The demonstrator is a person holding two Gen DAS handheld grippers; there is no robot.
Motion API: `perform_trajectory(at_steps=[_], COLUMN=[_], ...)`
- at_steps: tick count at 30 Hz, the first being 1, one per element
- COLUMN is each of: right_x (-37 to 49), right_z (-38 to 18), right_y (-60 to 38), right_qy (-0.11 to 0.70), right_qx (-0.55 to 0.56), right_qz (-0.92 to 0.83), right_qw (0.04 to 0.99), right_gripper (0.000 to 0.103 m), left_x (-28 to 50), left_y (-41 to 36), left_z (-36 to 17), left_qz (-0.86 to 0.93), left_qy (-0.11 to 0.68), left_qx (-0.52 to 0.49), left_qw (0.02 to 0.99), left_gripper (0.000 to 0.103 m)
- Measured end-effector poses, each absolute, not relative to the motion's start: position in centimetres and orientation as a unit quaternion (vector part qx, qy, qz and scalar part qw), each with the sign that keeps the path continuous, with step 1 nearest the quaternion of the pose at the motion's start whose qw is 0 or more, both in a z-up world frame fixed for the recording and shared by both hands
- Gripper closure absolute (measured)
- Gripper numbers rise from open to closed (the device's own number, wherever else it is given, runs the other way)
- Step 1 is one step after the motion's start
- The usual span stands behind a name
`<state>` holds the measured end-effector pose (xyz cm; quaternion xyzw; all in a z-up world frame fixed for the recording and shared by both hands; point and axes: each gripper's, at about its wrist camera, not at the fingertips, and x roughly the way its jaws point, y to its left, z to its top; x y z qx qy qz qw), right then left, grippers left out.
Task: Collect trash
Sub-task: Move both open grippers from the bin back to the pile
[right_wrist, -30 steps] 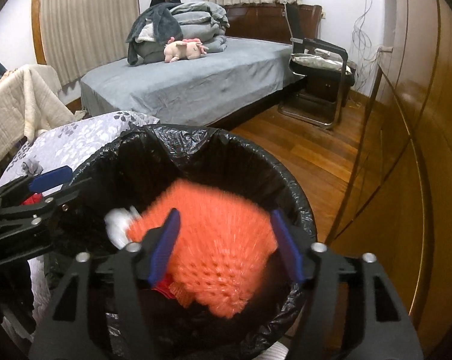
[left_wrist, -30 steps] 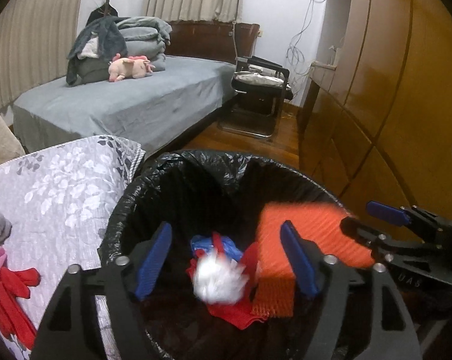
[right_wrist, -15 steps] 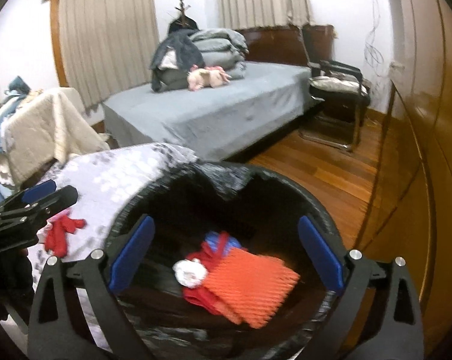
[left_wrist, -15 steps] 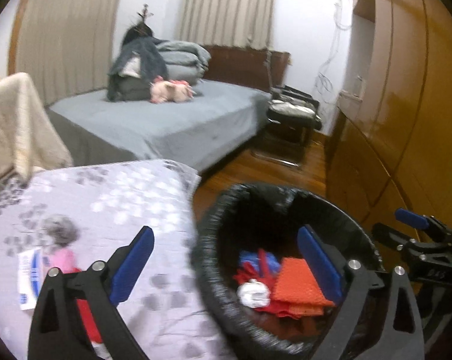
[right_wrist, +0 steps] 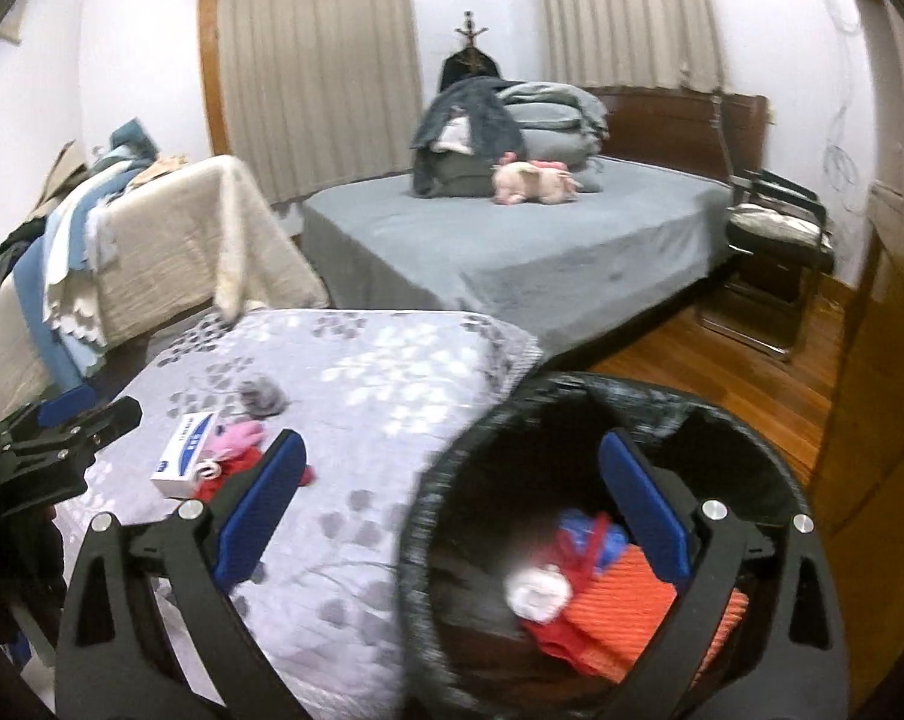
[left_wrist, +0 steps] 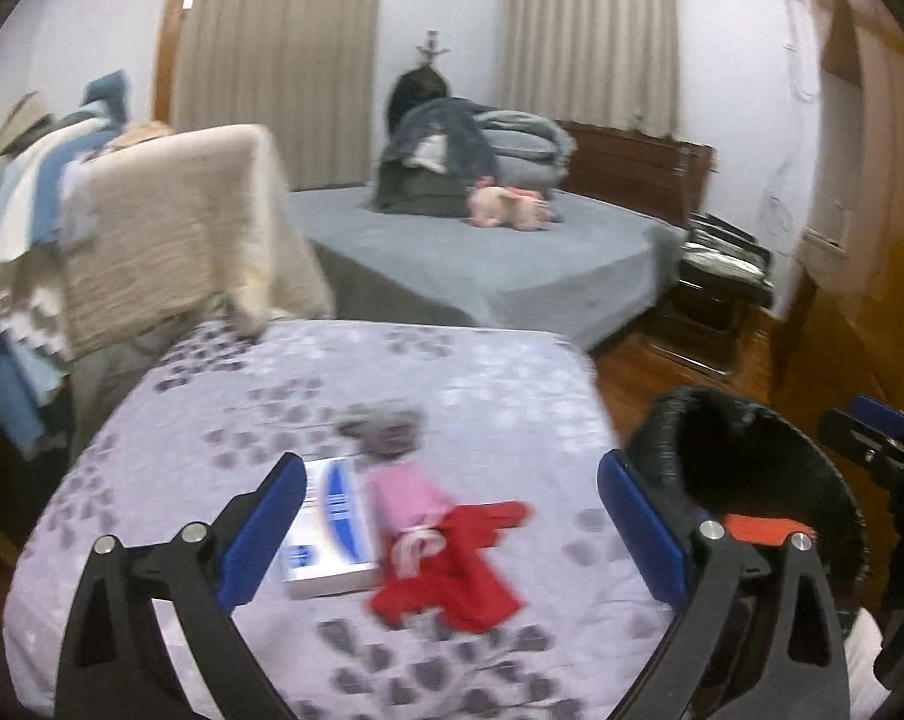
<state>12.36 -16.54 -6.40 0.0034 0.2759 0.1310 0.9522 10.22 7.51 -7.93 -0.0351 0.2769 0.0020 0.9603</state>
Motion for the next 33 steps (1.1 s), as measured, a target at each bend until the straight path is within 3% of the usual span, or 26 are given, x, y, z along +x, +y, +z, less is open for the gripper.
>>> perform_trajectory(at_steps=[14,33], right_x=[15.1,19.4], right_z=[-9.6,-12.5], right_y=[-7.4,-4.7], right_qy=[0.291,0.31], right_qx=[-0.018,-0.039], right_qz=[0.183,0.188], right_qw=[0.939,0.931], right_gripper=[0.007,0.007], left_x=[10.2,16.9], left_y=[15.0,15.0], left_z=[-10.9,-17.9], left_qz=[0.08,0.074], left_qy=[0.301,0.376], left_qx=[-0.044,-0.047], left_qw=[0.949,0.922], left_gripper=[0.007,0.011])
